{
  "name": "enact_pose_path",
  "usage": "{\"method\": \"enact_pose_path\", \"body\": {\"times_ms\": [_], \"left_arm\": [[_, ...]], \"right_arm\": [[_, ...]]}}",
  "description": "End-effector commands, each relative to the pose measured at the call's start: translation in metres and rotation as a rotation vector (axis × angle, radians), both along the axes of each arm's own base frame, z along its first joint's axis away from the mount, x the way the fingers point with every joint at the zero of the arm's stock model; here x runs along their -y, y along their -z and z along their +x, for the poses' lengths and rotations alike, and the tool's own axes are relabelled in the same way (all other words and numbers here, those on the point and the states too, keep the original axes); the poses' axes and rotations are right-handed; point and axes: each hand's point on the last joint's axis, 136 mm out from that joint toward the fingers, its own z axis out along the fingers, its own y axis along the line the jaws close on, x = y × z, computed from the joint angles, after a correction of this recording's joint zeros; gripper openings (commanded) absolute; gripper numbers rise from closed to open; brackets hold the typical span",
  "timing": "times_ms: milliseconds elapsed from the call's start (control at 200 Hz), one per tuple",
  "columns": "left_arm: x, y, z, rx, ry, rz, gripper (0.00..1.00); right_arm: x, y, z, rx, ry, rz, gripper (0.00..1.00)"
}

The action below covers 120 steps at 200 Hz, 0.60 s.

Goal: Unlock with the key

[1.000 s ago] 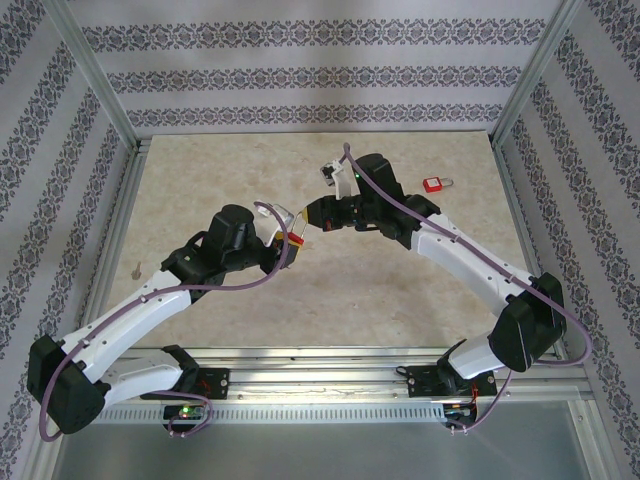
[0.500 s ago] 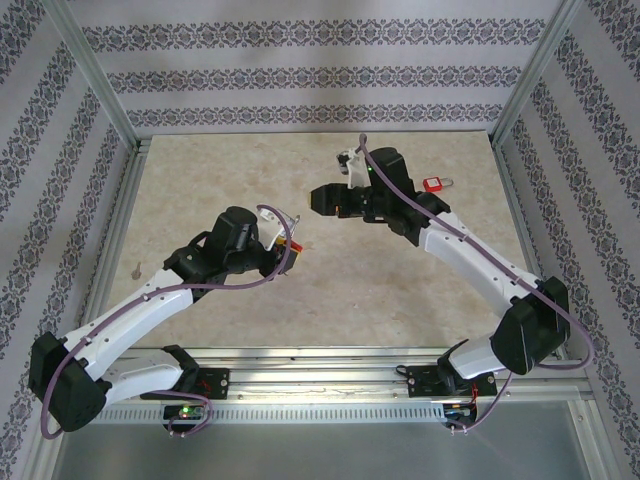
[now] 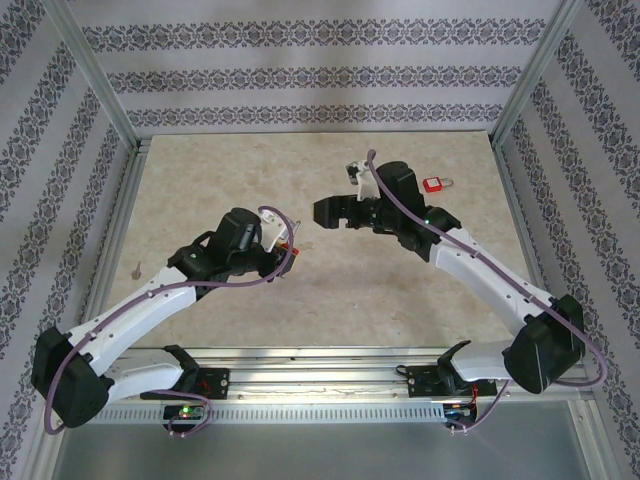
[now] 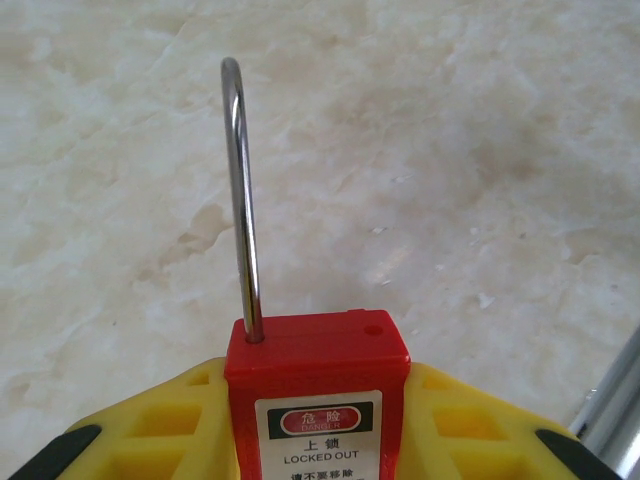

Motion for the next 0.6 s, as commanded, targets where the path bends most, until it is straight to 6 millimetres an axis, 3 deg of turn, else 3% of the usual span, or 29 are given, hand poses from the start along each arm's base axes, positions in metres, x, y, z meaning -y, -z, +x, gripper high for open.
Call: {"method": "enact_pose_path", "body": {"times_ms": [0,130,215,360,595], "left_arm": [[-0.016,0.025,-0.001,-0.070,-0.089,0.091,0.00],[-0.030,0.049,0.000,-0.139,-0.170,0.163,0.00],[-0.049,0.062,0.002,-0.185,-0.248,0.255,0.00],[-0.081,0.074,0.006,-0.255,-0.358,0.356,0.00],[-0.103,0.093,0.010,-0.357,-0.418,0.493,0.00]], "right_arm": [[0.013,0.000,0.002,0.049,0.026,-0.013,0.94],[0.021,0.006,-0.001,0.042,0.042,0.008,0.95],[0.025,0.010,-0.003,0.034,0.045,0.019,0.95],[0.028,0.017,-0.006,0.024,0.043,0.028,0.95],[0.031,0.023,-0.009,0.011,0.044,0.040,0.96]]}}
